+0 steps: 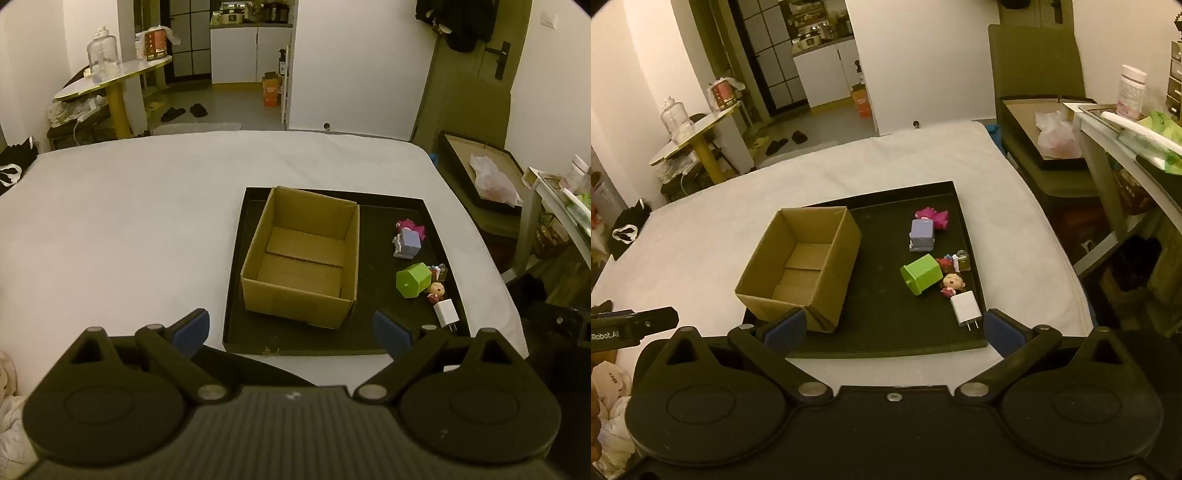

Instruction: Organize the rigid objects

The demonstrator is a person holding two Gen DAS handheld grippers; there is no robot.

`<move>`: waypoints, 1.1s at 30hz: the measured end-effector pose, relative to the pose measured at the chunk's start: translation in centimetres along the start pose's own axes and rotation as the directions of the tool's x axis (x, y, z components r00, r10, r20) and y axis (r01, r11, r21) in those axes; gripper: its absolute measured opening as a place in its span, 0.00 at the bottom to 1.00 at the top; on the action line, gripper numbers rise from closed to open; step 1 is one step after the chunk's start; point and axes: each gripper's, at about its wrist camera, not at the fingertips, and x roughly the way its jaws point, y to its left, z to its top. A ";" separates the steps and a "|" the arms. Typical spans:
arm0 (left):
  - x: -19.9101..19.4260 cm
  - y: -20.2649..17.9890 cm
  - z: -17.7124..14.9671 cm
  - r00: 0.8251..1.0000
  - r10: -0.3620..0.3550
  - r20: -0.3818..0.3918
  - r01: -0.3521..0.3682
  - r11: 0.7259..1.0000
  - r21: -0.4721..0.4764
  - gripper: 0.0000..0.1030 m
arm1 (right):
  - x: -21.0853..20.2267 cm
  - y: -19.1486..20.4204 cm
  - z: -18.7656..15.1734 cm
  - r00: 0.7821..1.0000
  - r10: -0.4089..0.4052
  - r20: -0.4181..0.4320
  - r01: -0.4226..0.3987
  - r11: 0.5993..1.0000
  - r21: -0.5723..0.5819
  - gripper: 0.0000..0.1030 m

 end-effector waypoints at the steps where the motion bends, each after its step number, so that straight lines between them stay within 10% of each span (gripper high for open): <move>1: 0.0 0.0 0.0 1.000 -0.002 0.000 0.002 1.000 -0.004 0.92 | 0.0 0.0 0.0 1.000 -0.002 0.000 0.002 1.000 -0.001 1.00; 33: 0.0 -0.3 0.0 1.000 0.005 -0.003 -0.005 1.000 0.028 0.92 | 0.0 0.4 0.2 1.000 -0.011 -0.001 0.011 1.000 -0.011 1.00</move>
